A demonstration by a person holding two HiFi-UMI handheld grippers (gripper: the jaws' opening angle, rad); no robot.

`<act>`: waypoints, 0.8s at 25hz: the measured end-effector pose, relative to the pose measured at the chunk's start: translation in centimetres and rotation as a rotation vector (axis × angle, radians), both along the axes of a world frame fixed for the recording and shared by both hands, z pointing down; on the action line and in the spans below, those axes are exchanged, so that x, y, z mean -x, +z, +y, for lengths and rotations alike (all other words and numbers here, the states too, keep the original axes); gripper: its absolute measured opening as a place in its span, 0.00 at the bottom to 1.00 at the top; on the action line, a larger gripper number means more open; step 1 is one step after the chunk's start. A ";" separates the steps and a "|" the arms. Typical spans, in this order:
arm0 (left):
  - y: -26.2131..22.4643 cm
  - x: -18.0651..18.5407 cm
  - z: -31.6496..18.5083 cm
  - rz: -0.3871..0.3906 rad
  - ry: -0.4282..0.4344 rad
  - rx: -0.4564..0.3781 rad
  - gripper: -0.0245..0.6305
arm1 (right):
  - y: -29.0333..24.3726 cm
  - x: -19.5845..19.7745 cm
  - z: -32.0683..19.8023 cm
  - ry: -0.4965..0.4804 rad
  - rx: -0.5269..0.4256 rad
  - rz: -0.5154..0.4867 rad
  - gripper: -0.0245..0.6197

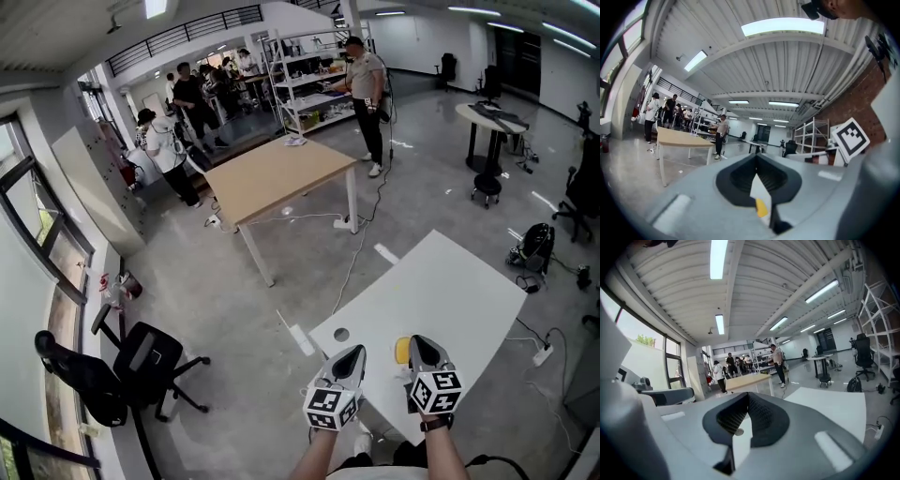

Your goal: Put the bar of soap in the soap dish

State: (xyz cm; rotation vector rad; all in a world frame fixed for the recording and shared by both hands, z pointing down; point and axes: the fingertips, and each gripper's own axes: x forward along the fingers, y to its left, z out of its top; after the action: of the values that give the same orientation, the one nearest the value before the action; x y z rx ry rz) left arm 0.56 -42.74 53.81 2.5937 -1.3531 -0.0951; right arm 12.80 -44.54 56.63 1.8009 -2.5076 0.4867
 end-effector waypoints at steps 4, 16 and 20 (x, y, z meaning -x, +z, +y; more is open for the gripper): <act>-4.7 -1.2 2.5 0.041 0.000 -0.082 0.04 | -5.9 -0.3 3.5 -0.038 -0.135 -0.023 0.05; -8.2 -6.0 20.5 0.199 0.063 -0.072 0.04 | -7.6 -1.6 24.1 -0.231 -0.222 -0.038 0.05; -9.7 -6.5 23.5 0.095 0.049 -0.098 0.04 | -8.2 -4.4 26.0 -0.118 -0.215 0.000 0.05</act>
State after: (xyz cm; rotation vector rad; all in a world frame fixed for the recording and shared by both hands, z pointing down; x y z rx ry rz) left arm 7.11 -19.29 44.12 2.6628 -1.2818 -0.2791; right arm 17.16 -18.55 48.40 1.7001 -2.7384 0.2194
